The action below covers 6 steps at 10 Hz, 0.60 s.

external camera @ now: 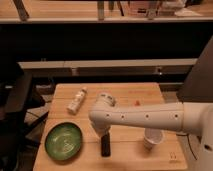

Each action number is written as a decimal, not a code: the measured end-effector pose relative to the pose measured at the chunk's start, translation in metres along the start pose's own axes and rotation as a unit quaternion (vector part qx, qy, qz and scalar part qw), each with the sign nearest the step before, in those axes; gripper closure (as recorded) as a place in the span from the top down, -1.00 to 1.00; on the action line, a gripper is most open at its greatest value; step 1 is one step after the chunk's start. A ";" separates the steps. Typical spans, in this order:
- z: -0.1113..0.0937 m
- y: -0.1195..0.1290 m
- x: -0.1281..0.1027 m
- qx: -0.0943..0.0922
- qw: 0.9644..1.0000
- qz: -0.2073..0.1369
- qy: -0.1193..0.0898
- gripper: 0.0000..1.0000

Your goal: Push the ceramic bowl across the table

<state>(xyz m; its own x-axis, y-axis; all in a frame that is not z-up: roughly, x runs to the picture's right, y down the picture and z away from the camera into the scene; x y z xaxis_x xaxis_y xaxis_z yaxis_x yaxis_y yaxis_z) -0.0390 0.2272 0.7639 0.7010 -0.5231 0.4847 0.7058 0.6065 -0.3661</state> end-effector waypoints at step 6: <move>0.038 -0.029 -0.039 -0.006 0.997 -0.055 -0.044 -1.00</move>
<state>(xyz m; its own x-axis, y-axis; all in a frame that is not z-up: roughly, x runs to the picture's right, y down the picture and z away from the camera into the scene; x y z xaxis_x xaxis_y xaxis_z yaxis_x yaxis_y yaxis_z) -0.0909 0.2524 0.7861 0.6074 -0.5320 0.5900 0.7798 0.5410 -0.3150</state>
